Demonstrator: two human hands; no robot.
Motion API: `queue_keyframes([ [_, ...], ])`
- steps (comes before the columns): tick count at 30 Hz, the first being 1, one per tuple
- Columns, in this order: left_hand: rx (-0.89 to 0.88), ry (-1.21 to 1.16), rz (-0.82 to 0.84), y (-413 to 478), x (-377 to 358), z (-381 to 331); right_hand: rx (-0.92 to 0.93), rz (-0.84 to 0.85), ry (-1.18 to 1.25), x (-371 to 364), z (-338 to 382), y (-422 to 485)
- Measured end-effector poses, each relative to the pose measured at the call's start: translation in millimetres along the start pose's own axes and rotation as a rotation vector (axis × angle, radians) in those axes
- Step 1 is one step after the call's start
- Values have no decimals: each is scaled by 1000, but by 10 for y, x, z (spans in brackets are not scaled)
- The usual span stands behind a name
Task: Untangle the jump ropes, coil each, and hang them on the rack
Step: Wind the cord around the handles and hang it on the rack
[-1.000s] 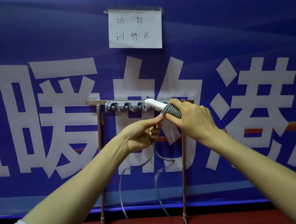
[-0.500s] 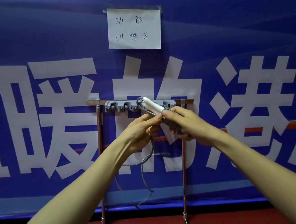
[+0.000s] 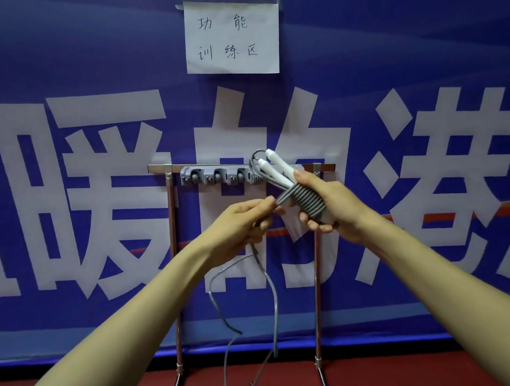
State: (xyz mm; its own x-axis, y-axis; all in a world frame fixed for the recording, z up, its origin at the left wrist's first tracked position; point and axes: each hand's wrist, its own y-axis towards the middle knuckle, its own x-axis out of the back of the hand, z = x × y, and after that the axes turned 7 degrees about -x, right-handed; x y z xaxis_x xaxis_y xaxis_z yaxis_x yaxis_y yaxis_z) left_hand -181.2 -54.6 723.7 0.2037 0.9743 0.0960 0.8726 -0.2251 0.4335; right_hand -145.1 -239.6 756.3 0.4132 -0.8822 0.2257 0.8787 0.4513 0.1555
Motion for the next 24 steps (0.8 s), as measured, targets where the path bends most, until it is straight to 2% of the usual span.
queue_keyframes([
  [4, -57, 109, -5, -61, 109, 57, -64, 121, 62, 32, -89, -25],
  [7, -152, 197, -30, -66, 135, 101, -129, 369, 147, 23, -129, -60],
  [10, -237, 229, 25, -71, 126, 124, -206, 649, 254, 1, -184, -50],
  [13, -298, 324, 144, -130, 175, -15, -329, 850, 289, -21, -260, -49],
  [15, -275, 465, 353, -161, 231, -171, -420, 966, 180, -24, -257, -83],
  [17, -278, 771, 524, -53, 282, -238, -465, 983, -62, -58, -228, -129],
  [19, -280, 1043, 587, 102, 306, -280, -491, 899, -265, -103, -228, -115],
  [21, -311, 1202, 595, 179, 288, -341, -521, 796, -329, -112, -242, -54],
  [24, -455, 1311, 495, 156, 254, -343, -543, 641, -387, -59, -252, 63],
])
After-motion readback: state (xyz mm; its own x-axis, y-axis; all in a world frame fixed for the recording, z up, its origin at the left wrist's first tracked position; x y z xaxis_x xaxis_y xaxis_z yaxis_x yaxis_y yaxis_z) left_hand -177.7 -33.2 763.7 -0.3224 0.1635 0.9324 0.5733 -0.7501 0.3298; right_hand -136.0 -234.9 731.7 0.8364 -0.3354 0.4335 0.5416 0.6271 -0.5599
